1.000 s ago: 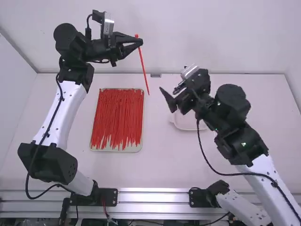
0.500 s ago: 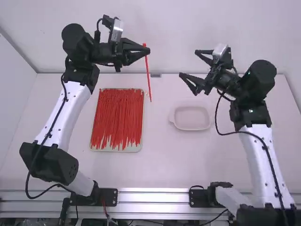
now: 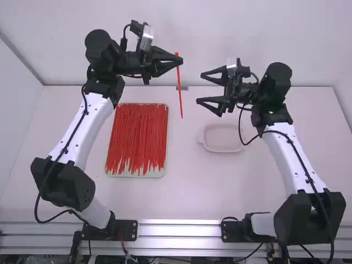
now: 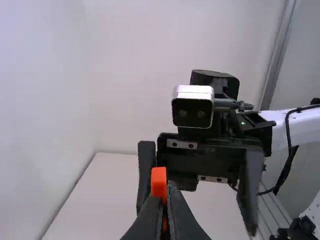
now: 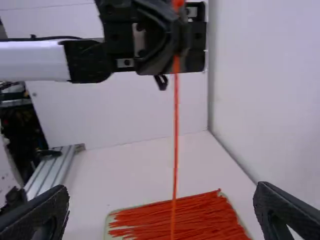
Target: Fasten the cable tie
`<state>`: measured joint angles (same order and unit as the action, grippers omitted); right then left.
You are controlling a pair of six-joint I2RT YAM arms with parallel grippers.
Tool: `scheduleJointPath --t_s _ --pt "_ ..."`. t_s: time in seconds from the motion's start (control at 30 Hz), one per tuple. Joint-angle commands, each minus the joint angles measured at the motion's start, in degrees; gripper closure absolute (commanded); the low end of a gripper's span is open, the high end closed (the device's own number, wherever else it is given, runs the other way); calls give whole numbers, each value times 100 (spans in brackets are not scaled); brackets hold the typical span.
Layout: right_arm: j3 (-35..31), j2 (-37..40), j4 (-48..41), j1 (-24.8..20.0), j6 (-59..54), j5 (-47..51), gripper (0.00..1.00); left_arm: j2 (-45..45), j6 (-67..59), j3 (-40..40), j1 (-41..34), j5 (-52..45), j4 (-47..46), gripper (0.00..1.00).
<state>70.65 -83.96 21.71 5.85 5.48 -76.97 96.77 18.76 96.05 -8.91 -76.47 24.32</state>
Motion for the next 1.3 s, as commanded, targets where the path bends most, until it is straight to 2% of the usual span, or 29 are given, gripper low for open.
scheduleJointPath --t_s 0.0,0.13,0.3,0.43,0.57,0.77,1.07,1.27 --pt "133 -107 35 162 -101 -144 2 22 -35 144 0 -92 -74 98" --pt "129 -236 -7 323 -190 -142 3 55 -398 142 0 -203 -546 98" --pt "129 -361 -634 476 -861 -98 5 55 -1298 140 -11 -518 -1471 98" --pt "129 -387 -1215 616 -1499 -98 12 55 -1633 140 -11 -551 -1993 98" --pt "129 -387 -1617 745 -1888 175 19 55 -2205 140 -9 -1016 -2240 98" --pt "129 -387 -1521 942 -1904 402 32 52 -2120 140 -13 -968 -2103 98" --pt "129 -387 -1405 960 -1880 481 53 52 -1303 140 -144 -951 -1211 98" --pt "129 -387 -1408 957 -1884 485 54 52 -911 140 -136 -621 -1029 98"
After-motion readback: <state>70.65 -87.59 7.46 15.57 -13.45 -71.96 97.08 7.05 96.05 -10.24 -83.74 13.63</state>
